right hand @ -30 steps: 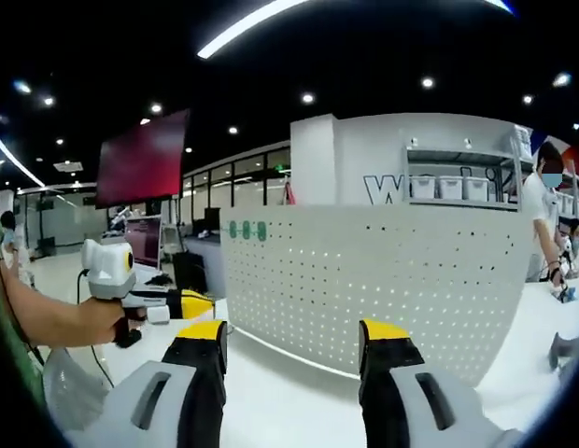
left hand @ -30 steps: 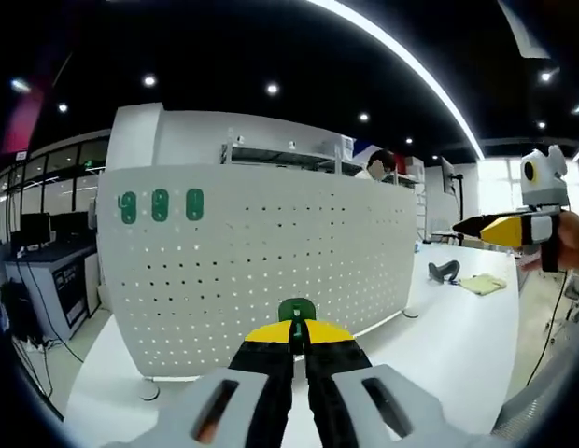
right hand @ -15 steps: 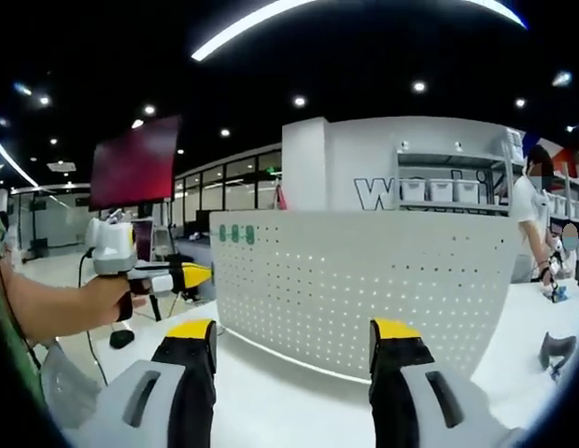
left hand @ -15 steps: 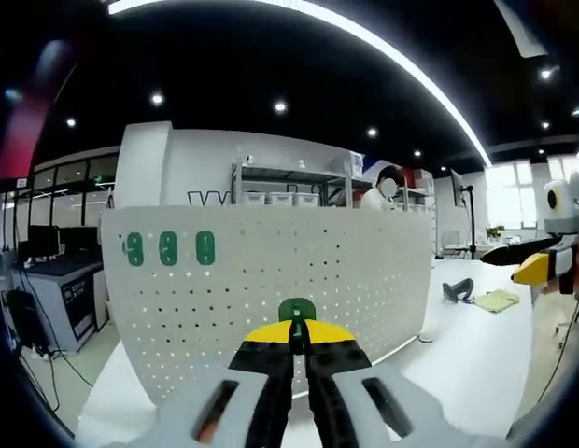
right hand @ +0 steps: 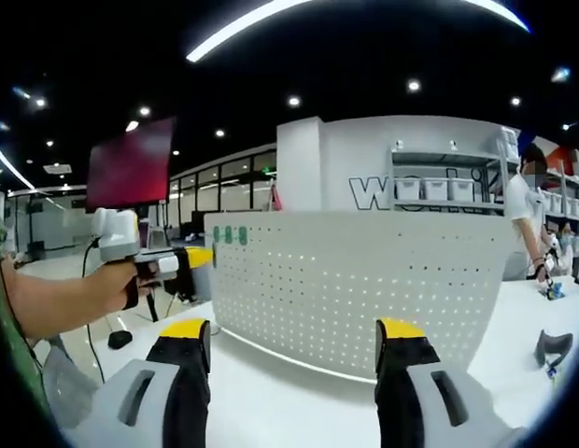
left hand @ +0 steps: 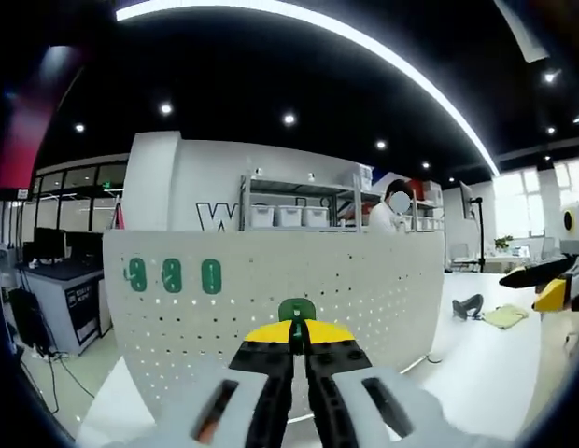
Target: Insert the hook assembly into the mounting plate slot until the hook locks in place.
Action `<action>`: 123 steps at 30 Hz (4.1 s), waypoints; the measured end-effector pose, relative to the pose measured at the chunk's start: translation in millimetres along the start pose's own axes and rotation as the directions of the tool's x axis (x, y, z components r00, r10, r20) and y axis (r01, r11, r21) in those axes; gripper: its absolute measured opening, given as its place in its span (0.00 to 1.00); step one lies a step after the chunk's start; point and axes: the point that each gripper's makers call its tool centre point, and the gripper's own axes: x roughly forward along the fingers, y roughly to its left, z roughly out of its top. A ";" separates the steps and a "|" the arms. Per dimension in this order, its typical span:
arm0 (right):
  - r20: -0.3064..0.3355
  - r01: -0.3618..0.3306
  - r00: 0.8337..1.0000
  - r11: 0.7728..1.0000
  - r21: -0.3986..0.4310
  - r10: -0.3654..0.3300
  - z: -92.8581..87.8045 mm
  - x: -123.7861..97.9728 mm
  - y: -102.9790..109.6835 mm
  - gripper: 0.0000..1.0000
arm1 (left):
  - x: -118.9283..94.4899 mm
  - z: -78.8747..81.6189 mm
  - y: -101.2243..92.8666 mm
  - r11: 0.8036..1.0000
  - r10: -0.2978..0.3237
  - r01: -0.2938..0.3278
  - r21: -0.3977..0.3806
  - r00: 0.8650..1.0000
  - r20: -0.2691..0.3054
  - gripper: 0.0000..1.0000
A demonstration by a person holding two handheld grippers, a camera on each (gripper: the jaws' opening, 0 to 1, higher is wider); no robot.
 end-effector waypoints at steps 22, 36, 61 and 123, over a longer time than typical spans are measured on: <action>-0.003 -0.019 1.000 1.000 -0.002 0.019 2.3 6.9 0.1 0.81 | 51.0 33.2 23.1 0.989 0.136 -0.139 0.054 0.989 0.052 0.03; -0.022 -0.017 1.000 1.000 0.020 0.018 -8.1 10.2 -10.7 0.82 | 87.7 31.1 37.6 0.978 0.206 -0.208 0.032 0.977 0.052 0.03; -0.038 -0.017 0.999 1.000 0.024 0.018 -10.6 21.0 -21.3 0.82 | 105.4 27.3 47.7 0.968 0.242 -0.247 0.044 0.966 0.096 0.03; -0.057 -0.017 0.998 0.999 0.027 0.019 -16.6 23.9 -25.0 0.80 | 111.7 6.0 53.9 0.963 0.261 -0.265 0.056 0.963 0.072 0.03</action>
